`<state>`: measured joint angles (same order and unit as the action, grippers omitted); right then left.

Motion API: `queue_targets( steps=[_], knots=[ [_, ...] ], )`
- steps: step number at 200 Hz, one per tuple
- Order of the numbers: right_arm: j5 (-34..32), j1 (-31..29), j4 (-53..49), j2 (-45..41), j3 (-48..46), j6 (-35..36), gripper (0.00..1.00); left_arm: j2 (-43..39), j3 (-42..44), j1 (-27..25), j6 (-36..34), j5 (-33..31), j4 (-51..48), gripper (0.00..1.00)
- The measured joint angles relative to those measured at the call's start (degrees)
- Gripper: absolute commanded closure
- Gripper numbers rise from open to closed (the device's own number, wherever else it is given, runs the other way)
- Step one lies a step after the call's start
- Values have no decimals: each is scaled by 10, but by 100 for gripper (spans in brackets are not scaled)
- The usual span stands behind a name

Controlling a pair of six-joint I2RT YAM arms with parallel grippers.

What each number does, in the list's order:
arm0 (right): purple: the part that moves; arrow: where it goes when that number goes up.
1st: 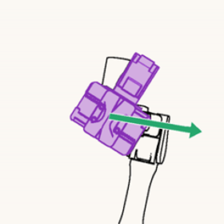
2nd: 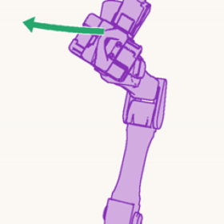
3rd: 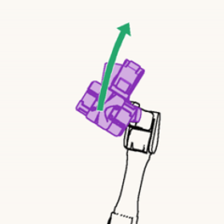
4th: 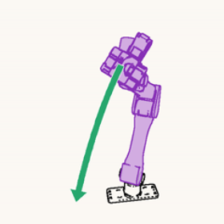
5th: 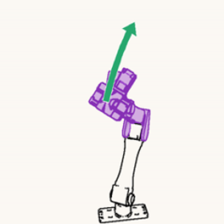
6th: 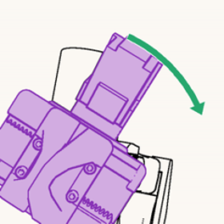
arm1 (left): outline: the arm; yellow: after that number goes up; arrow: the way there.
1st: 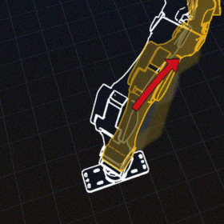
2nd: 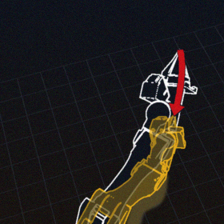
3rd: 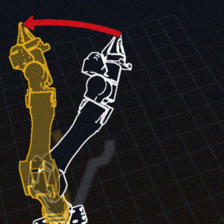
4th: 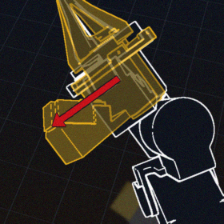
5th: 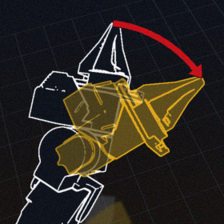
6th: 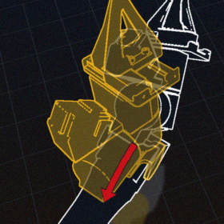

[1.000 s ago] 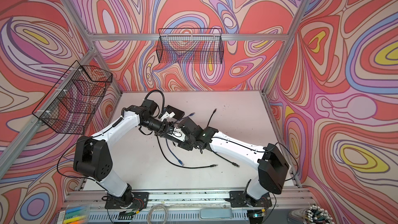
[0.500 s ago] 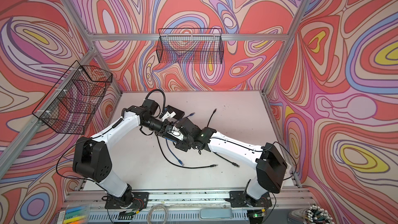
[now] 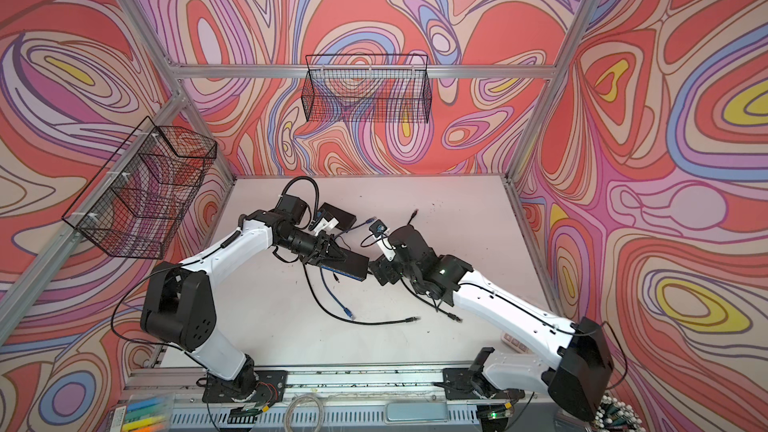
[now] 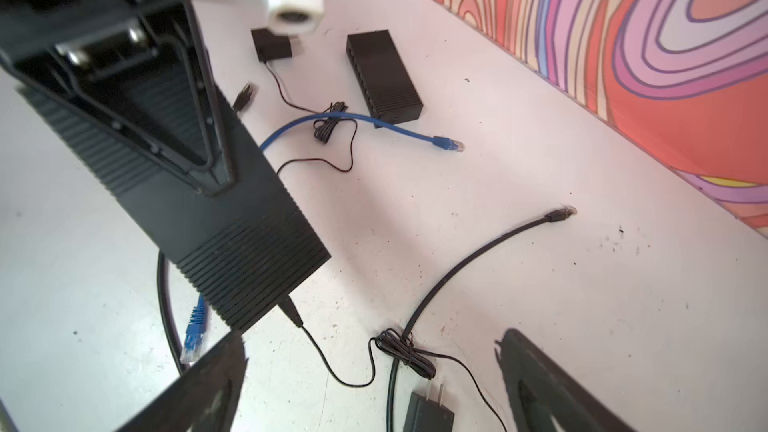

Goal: Insert the plug into the switch port
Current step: 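Open the right gripper and withdraw while the left carries the brick farther away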

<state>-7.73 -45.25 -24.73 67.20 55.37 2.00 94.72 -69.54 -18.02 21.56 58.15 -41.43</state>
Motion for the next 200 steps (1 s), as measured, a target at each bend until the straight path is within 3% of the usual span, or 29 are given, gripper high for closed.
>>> queue_targets(
  steps=[44, 83, 116, 140, 167, 200],
  knots=[
    [-28, 9, -2, -60, -58, -118, 2, 0, 7, -4, 59, 10, 72, 89],
    [-69, 64, -48, -97, -61, -250, 2, 4, -10, -24, 123, 14, 143, 89],
    [-80, 77, -105, -108, -57, -330, 12, 49, -69, -46, 186, 9, 221, 90],
    [-86, 93, -146, -120, -54, -363, 15, 102, -136, -65, 214, -8, 251, 90],
    [-77, 123, -175, -134, -47, -379, 26, 160, -203, -80, 244, -26, 280, 91],
    [-59, 133, -183, -118, -45, -377, 28, 223, -265, -88, 264, -54, 291, 91]
  ],
)
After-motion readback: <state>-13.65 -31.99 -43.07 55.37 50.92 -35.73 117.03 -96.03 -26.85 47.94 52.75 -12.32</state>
